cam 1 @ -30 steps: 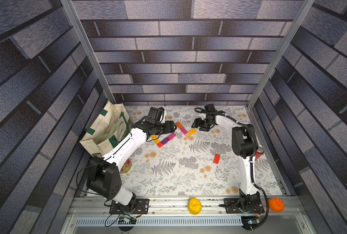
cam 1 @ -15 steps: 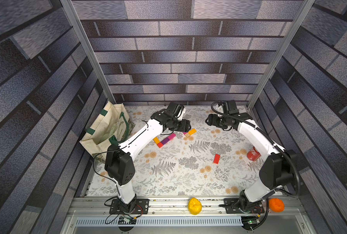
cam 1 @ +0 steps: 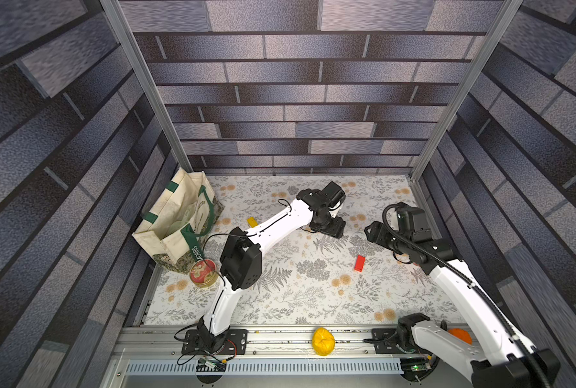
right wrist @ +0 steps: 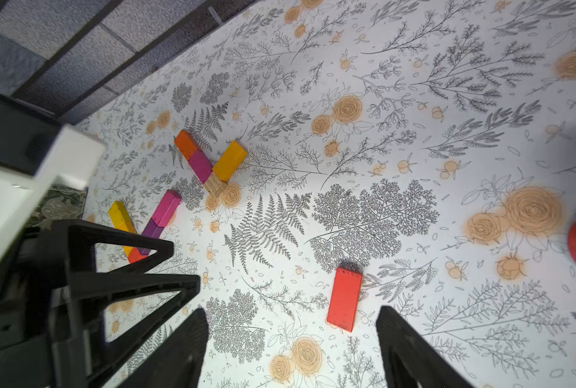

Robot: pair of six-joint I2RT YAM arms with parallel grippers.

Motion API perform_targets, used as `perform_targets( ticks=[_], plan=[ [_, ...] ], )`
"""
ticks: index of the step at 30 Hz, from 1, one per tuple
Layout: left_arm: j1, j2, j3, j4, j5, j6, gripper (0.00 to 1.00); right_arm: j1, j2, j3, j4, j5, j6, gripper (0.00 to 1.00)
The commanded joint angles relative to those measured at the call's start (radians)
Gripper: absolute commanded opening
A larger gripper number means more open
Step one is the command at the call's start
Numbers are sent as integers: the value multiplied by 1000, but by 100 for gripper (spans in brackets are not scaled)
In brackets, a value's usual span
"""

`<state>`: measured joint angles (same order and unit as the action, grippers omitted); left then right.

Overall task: Assemble the letter v with building blocks
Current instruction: Assemble the building block at the center of the board, then pick up the building block from the center of the board.

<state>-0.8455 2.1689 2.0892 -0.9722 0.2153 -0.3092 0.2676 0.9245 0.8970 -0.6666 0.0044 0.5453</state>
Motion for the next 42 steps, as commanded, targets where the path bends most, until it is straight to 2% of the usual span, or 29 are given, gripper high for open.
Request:
perform_targets(
  ticks=[1,10,17,26,42],
  plan=[
    [-50,68,111,-107,-39,38,71,-5,-104,-56,-51,36,73,80],
    [-155,315,436,-274,-76,58,70,-5,-329,-117,-150,61,137,79],
    [-202,448,587,-333,-156,24,71,-5,-440,-146,-201,52,162,78],
    [-221,510,612,-309,-227,-11,73,-5,-527,-151,-263,60,159,78],
    [-221,561,632,-220,-114,10,74,-5,-608,-173,-306,63,174,77]
  ],
)
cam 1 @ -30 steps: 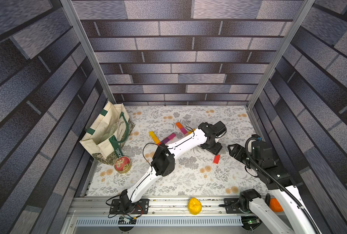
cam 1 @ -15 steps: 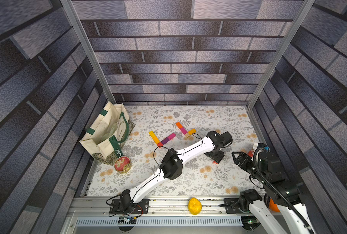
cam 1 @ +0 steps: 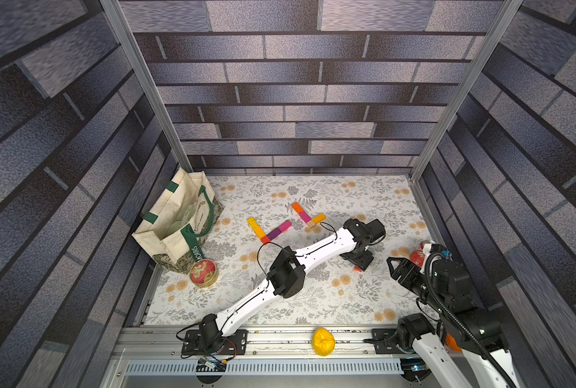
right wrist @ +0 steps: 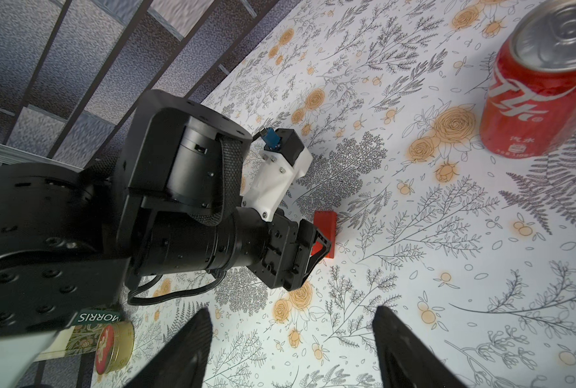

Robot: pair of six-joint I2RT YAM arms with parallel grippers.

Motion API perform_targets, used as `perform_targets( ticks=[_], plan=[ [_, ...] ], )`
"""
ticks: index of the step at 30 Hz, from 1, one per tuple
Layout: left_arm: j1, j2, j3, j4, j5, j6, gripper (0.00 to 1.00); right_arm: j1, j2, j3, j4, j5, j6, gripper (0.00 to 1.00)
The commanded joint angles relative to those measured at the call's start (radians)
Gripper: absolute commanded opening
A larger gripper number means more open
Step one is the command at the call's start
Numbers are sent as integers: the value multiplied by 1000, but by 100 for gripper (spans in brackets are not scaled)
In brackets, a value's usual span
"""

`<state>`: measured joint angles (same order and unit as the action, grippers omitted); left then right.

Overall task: Assemble the letter v with building blocks
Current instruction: Pick up the building block from the center of the board.

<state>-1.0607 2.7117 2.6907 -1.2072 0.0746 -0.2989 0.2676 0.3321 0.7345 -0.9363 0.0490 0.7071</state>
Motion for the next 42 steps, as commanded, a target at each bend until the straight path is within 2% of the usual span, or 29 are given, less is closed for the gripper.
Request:
perform_targets(
  ticks=[1,10,22,30,42],
  plan=[
    [-6,22,31,18,28,-3,74,-6,-18,-11,-38,19,13,77],
    [-1,65,36,-15,-27,0,71,-5,-25,-8,-54,21,9,77],
    [7,33,35,-27,-165,29,54,-5,3,-15,-35,13,0,77],
    [-7,38,35,4,-135,85,51,-5,7,-17,-33,9,-4,77],
    [-8,36,36,11,-105,89,41,-5,14,-31,-21,2,-3,77]
  ],
)
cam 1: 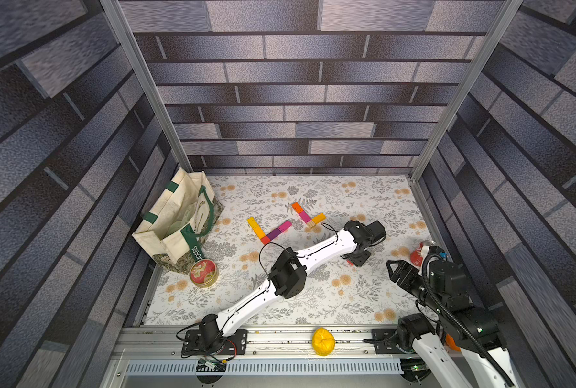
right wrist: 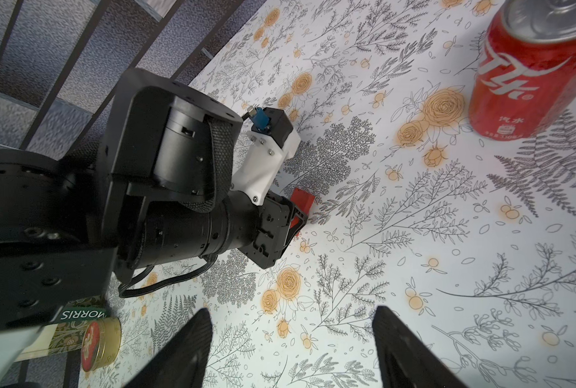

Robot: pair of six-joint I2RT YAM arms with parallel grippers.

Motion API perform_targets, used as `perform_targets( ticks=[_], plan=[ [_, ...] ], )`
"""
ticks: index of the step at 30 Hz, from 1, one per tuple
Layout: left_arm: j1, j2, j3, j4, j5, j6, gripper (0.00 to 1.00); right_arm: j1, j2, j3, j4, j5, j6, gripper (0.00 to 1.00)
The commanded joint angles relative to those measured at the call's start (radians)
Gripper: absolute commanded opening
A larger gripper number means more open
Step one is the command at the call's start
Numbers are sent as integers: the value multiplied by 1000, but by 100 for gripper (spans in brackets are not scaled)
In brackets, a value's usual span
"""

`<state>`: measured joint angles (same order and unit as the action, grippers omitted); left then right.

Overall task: Assemble the letter v with building blocks
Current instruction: Pick up the building block from the center of the board.

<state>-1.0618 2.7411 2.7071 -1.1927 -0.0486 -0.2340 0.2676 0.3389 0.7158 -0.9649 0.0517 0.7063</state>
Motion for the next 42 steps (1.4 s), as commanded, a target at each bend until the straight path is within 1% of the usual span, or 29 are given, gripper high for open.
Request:
perform_targets(
  ticks=[1,6,10,17,23,28,35,42],
  plan=[
    [-6,6,19,-4,19,24,40,-5,8,-13,9,-1,-1,77],
    [6,-6,19,-8,34,22,32,-5,4,-19,11,-3,-1,77],
    [23,-27,19,-4,52,21,28,-5,5,-31,21,-12,7,77],
    [69,-90,20,-5,82,21,24,-5,24,-51,57,-30,19,77],
    [138,-143,25,-4,107,44,24,-5,65,-62,100,-47,25,77],
    [198,-159,52,10,112,70,23,-5,98,-61,122,-53,27,77],
    [261,-141,84,74,119,130,24,-5,145,-66,152,-65,38,77],
    [294,-101,108,128,139,213,24,-5,223,-58,190,-72,40,77]
  ],
)
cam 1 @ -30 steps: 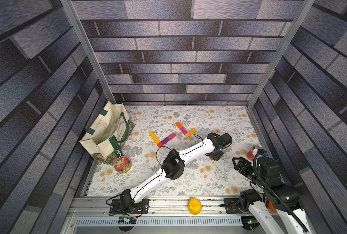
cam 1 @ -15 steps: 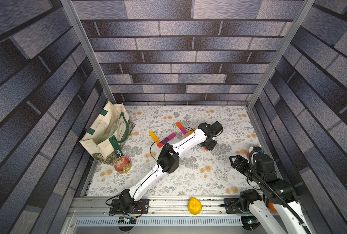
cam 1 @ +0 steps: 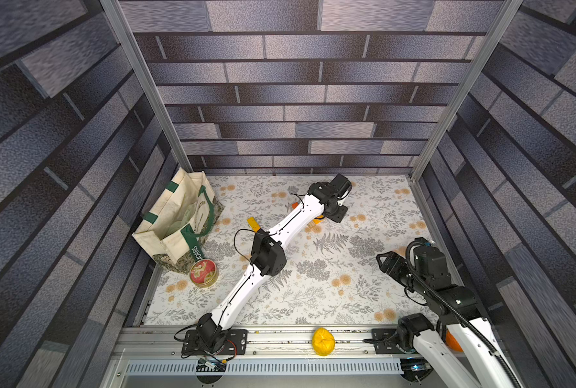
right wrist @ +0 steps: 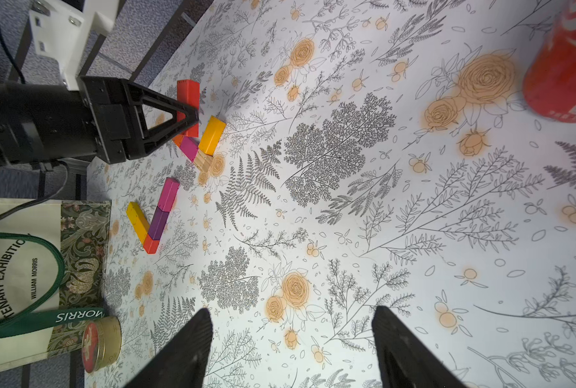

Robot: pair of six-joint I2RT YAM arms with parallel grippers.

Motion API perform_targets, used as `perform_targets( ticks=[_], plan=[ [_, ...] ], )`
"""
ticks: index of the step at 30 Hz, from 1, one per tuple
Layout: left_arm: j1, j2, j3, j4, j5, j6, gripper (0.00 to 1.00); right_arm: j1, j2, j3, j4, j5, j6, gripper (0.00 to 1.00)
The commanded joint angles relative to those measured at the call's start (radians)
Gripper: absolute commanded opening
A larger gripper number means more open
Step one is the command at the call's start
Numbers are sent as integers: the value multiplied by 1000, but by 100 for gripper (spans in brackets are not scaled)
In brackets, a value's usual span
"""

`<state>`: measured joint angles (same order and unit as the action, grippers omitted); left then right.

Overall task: Assemble the letter v with building blocks
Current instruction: Pick up the building block from the center of the board, then assemble the building block at the center of the board.

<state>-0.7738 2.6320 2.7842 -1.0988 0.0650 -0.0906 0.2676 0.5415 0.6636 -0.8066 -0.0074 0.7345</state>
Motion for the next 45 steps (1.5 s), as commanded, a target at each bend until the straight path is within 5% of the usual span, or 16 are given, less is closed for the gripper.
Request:
perform_targets(
  ticks=[1,11,45],
  plan=[
    [7,14,30,44,26,85,24,-5,33,-3,38,-11,10,77],
    [20,63,29,129,18,214,28,-5,132,-1,94,-27,7,77],
    [49,192,37,243,108,259,37,-5,189,-68,191,-72,37,77]
  ],
)
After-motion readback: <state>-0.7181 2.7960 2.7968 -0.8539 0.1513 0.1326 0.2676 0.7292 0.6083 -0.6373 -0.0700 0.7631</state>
